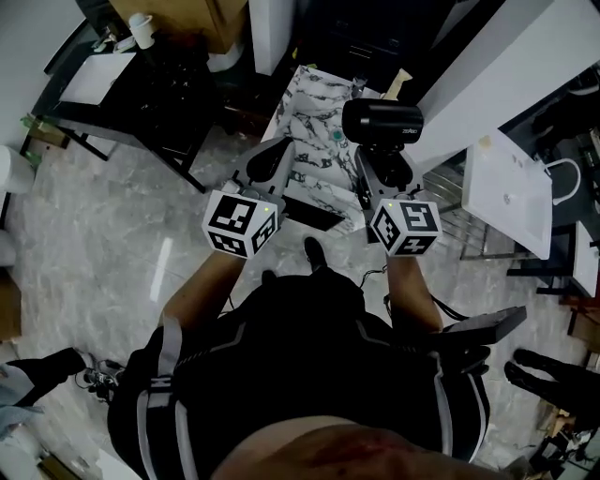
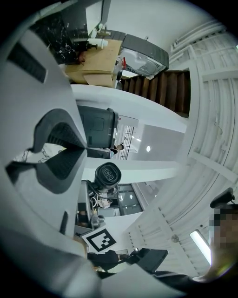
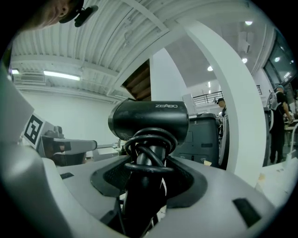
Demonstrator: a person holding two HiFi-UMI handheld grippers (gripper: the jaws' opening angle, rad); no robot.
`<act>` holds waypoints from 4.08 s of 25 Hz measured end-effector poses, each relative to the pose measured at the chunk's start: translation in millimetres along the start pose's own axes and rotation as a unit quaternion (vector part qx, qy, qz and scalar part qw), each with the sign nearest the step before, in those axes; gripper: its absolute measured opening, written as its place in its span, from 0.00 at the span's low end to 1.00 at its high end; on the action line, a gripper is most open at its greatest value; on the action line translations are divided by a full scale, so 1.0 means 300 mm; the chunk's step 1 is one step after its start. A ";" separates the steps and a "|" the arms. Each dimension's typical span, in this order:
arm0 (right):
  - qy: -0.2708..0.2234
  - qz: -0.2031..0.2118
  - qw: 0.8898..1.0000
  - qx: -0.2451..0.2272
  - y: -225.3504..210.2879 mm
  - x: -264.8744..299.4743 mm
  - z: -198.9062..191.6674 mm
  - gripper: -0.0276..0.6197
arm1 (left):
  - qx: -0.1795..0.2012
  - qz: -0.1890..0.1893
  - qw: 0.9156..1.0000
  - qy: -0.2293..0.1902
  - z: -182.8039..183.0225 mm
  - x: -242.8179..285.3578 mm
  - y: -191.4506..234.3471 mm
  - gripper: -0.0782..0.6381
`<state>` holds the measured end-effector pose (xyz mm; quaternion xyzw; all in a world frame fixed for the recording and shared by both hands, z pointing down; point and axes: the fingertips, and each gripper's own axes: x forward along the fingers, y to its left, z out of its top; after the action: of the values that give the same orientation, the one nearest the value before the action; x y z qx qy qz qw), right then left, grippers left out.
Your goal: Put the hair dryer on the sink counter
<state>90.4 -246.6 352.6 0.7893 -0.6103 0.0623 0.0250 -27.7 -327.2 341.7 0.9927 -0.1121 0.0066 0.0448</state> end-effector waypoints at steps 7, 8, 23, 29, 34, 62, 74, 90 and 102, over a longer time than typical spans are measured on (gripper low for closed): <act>0.039 0.047 0.998 -0.014 -0.065 0.138 -0.086 0.42 | -0.006 0.026 0.999 0.031 -0.073 0.106 0.027 0.11; 0.043 0.053 0.998 -0.015 -0.075 0.157 -0.098 0.42 | -0.007 0.032 0.999 0.034 -0.086 0.120 0.032 0.11; 0.129 0.151 0.979 -0.047 -0.136 0.417 -0.355 0.42 | -0.032 0.110 0.991 0.074 -0.240 0.254 0.136 0.11; 0.160 0.182 0.969 -0.053 -0.146 0.507 -0.464 0.42 | -0.054 0.134 0.986 0.087 -0.308 0.292 0.172 0.11; 0.193 0.202 0.958 -0.064 -0.159 0.576 -0.586 0.42 | -0.069 0.154 0.980 0.103 -0.384 0.322 0.199 0.11; 0.395 0.195 0.897 -0.032 -0.215 0.808 -1.261 0.42 | -0.112 0.202 0.951 0.206 -0.721 0.383 0.243 0.11; 0.462 0.164 0.871 -0.023 -0.239 0.817 -1.453 0.42 | -0.115 0.218 0.944 0.220 -0.750 0.368 0.259 0.11; 0.503 0.155 0.850 -0.028 -0.225 0.821 -1.573 0.42 | -0.109 0.215 0.942 0.235 -0.746 0.363 0.251 0.11; 0.518 0.153 0.840 -0.045 -0.216 0.806 -1.567 0.43 | -0.095 0.209 0.944 0.237 -0.730 0.357 0.248 0.11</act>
<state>181.1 -408.1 852.0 0.5365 -0.6233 0.4379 0.3631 59.3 -403.5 568.8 0.9079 -0.3029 0.2403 0.1622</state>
